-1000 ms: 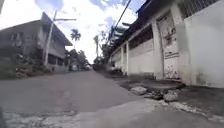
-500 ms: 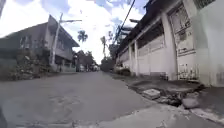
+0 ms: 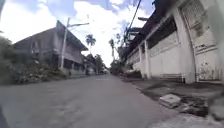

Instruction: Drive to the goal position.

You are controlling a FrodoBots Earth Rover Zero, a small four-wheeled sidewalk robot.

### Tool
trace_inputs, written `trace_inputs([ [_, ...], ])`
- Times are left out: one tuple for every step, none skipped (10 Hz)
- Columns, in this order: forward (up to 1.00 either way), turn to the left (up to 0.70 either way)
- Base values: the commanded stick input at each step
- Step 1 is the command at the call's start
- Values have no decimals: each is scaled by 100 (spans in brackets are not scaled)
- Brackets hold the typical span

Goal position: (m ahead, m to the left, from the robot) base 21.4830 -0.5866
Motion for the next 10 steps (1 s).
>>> trace_inputs([
  [70,0],
  [70,0],
  [70,0],
  [70,0],
  [70,0],
  [70,0],
  [70,0],
  [70,0],
  [70,0],
  [70,0],
])
